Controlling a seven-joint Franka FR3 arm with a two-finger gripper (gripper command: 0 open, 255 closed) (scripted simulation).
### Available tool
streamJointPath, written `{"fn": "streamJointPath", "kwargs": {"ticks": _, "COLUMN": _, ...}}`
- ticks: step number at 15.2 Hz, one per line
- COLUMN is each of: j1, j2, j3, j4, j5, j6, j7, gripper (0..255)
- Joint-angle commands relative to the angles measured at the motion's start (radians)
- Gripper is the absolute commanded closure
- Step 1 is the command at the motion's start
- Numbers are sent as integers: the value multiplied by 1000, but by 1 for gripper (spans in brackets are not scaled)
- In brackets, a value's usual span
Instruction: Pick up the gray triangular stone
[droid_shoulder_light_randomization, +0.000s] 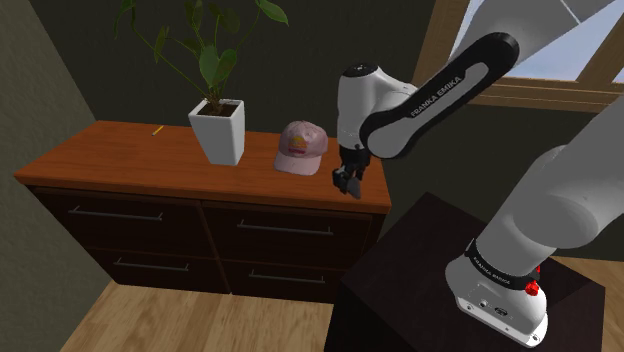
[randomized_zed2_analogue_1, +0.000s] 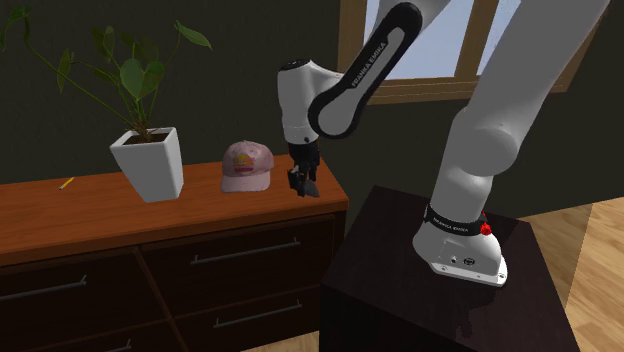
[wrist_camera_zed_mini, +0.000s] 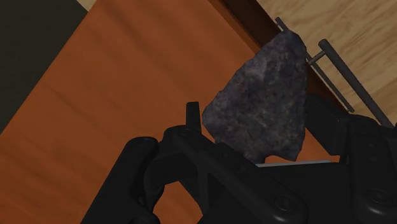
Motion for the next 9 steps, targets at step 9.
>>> {"fn": "streamJointPath", "kwargs": {"ticks": 9, "j1": 21, "j2": -108, "j3": -14, "j4": 30, "j5": 53, "j6": -133, "j7": -53, "gripper": 255}}
